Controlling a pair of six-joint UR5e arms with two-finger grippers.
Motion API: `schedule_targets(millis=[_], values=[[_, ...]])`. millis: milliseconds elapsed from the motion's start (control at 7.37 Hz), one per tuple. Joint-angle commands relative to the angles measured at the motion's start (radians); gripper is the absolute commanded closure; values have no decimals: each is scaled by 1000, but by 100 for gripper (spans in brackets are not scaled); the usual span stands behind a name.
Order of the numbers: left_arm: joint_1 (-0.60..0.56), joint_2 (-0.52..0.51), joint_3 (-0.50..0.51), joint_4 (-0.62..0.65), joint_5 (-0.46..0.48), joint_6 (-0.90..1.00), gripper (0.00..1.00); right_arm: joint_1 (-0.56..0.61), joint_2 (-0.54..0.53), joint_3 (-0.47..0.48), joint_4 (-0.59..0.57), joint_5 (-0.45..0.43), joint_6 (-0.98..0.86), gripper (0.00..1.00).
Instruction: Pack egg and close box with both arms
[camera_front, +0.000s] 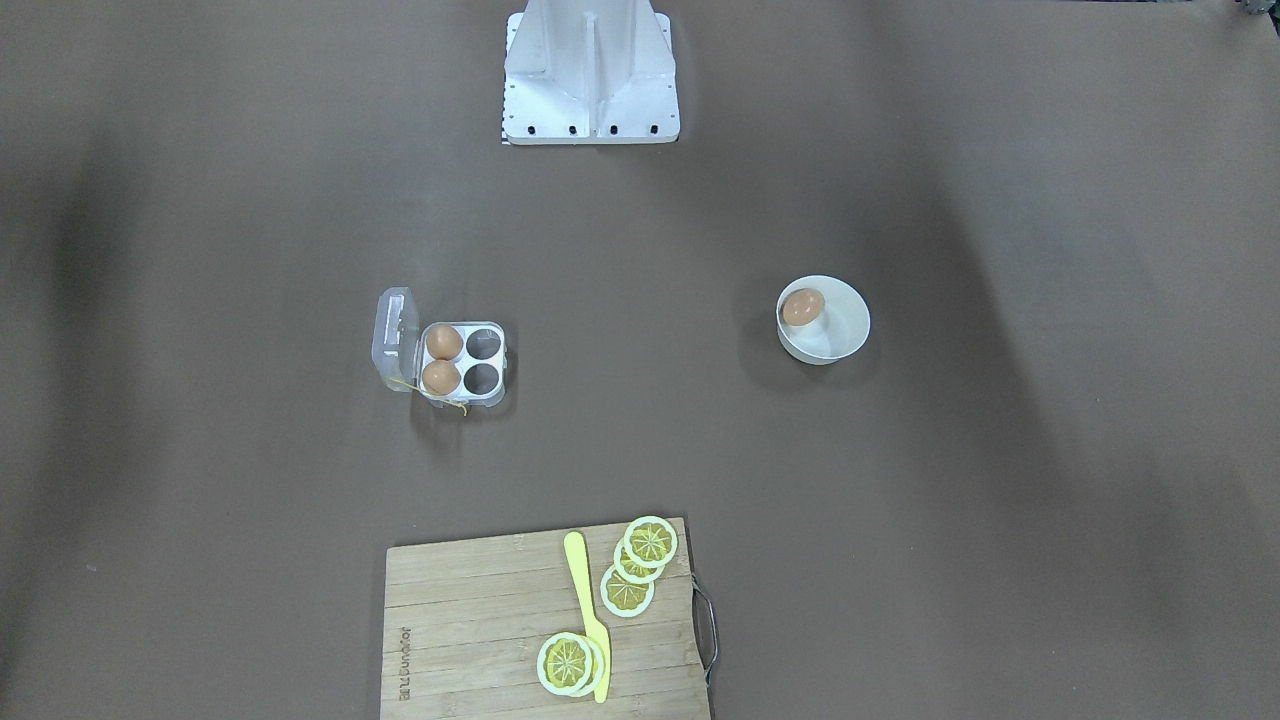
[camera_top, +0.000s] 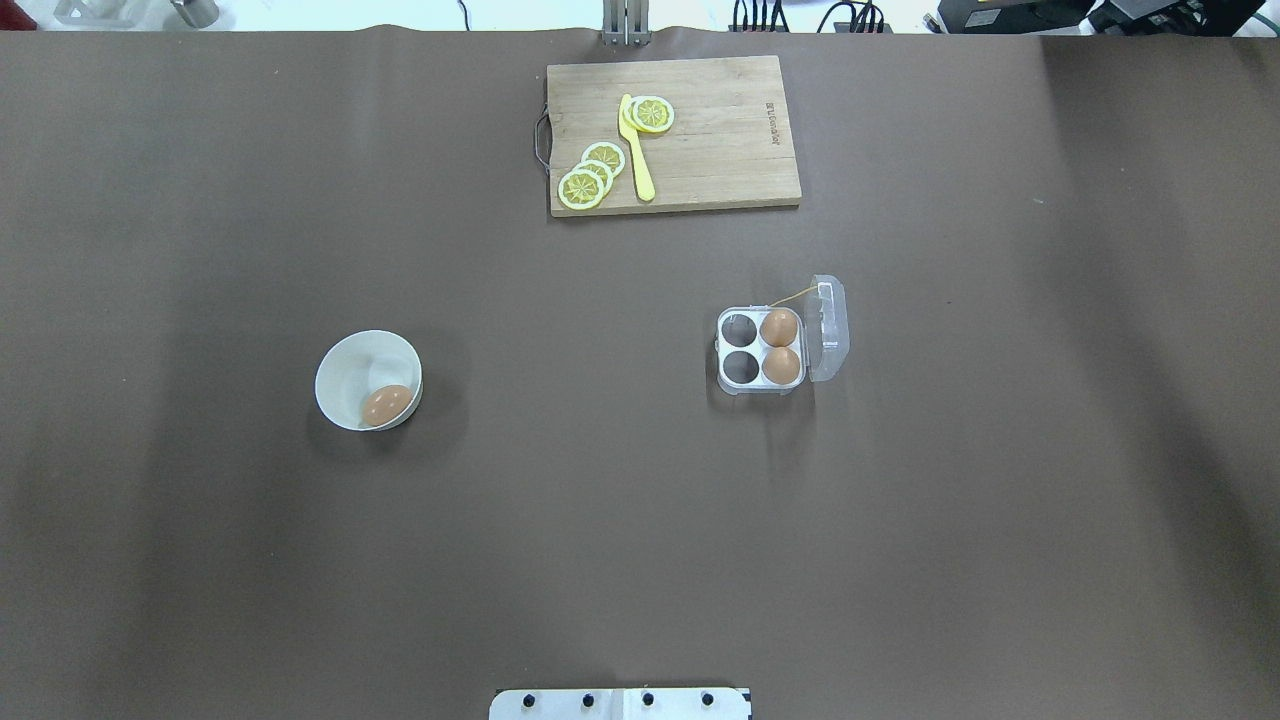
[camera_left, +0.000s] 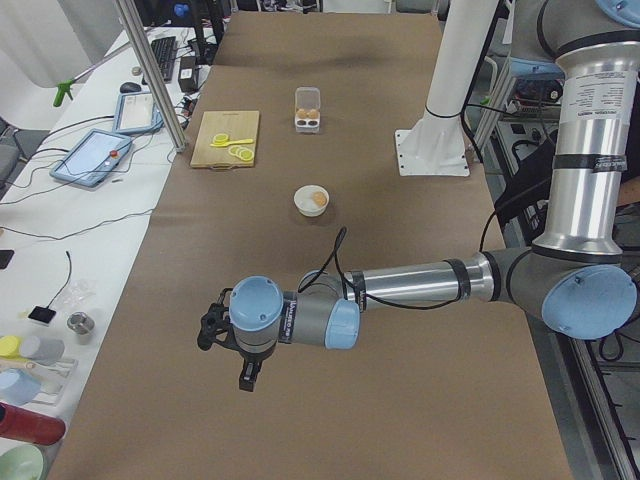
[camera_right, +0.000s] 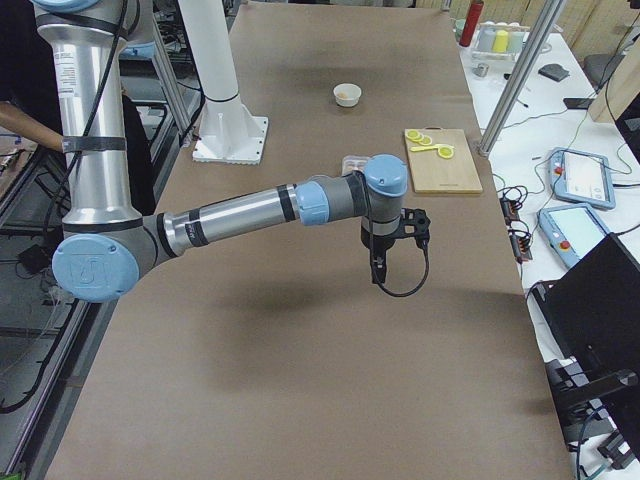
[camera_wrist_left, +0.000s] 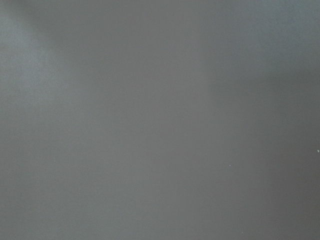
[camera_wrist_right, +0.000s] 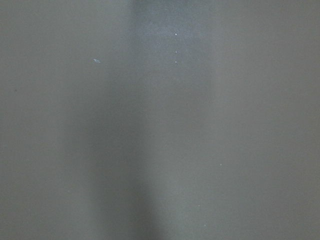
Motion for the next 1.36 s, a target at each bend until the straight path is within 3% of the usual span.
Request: schedule_targets(millis=[0, 407, 679, 814, 950, 1221], values=[[1, -1, -2, 0, 0, -2, 2, 2, -14, -1, 2, 5, -3, 0], [1, -12, -17, 8, 0, -8, 2, 0, 8, 47, 3, -4, -14, 0], [23, -23, -86, 12, 0, -15, 3, 0, 6, 47, 0, -40, -14, 0], [104, -26, -168, 32, 3, -72, 3, 0, 6, 47, 0, -38, -14, 0], [202, -41, -257, 38, 3, -242, 3, 0, 5, 47, 0, -43, -14, 0], [360, -89, -342, 40, 3, -409, 3, -6, 6, 42, -2, -49, 0, 0]])
